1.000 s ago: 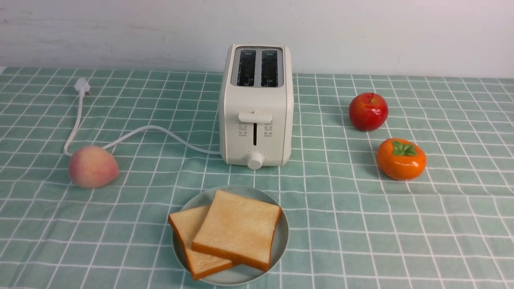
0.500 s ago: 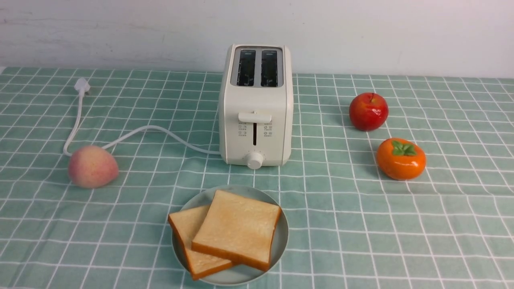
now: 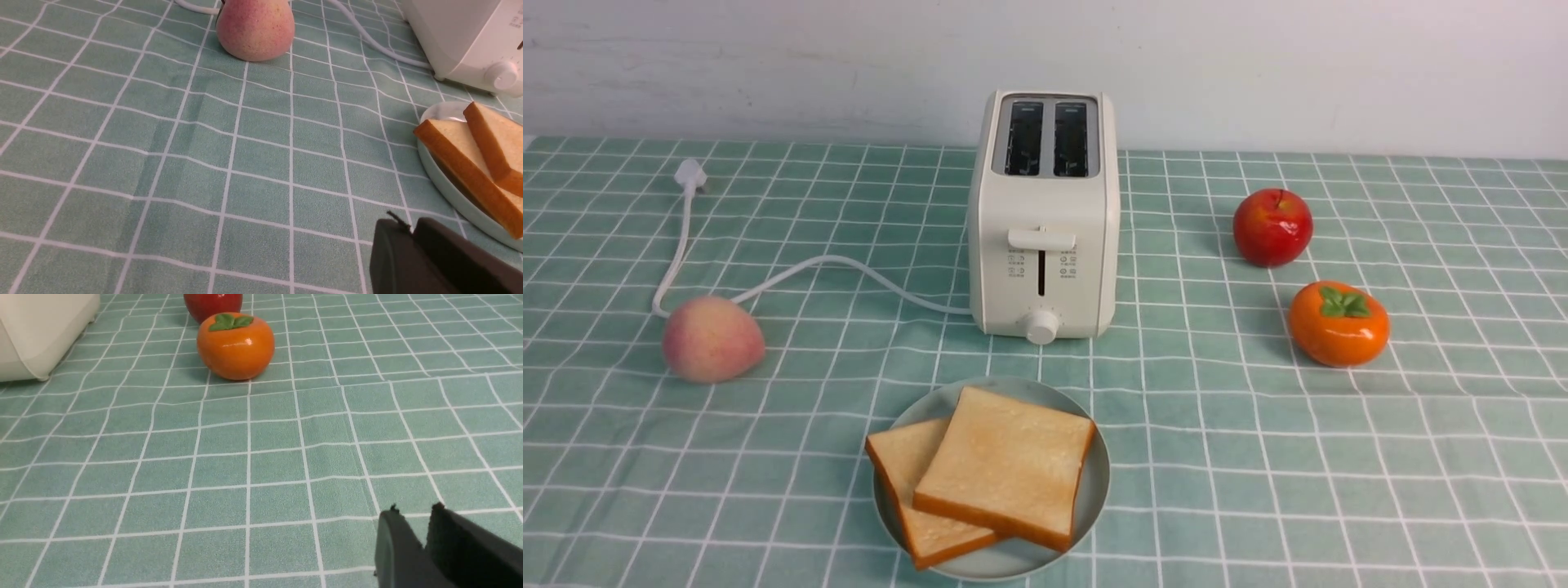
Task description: Take toasted bread from bread machine on blue coffee table place on plate.
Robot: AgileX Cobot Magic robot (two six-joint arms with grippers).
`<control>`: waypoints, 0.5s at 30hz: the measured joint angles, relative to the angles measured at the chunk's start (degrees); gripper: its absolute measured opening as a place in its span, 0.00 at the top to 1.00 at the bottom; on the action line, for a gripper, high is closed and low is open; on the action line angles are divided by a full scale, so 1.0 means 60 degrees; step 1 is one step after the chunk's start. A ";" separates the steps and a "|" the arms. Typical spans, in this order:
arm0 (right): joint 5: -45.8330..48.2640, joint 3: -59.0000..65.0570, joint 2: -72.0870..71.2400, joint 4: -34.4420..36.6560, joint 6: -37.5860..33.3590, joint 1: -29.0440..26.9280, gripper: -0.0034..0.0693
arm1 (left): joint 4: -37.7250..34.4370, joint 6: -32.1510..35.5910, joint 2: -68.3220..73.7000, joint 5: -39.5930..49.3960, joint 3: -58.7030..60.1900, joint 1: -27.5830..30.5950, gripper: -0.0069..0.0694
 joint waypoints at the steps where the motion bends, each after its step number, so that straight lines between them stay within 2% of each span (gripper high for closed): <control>1: 0.0000 0.0000 0.0000 0.0000 0.0000 0.0000 0.78 | 0.0000 0.0000 0.0000 0.0000 0.0000 -0.0008 0.83; 15: 0.0000 0.0000 0.0000 0.0000 -0.0008 0.0000 0.76 | 0.0000 -0.0017 0.0000 0.0000 0.0000 -0.0007 0.81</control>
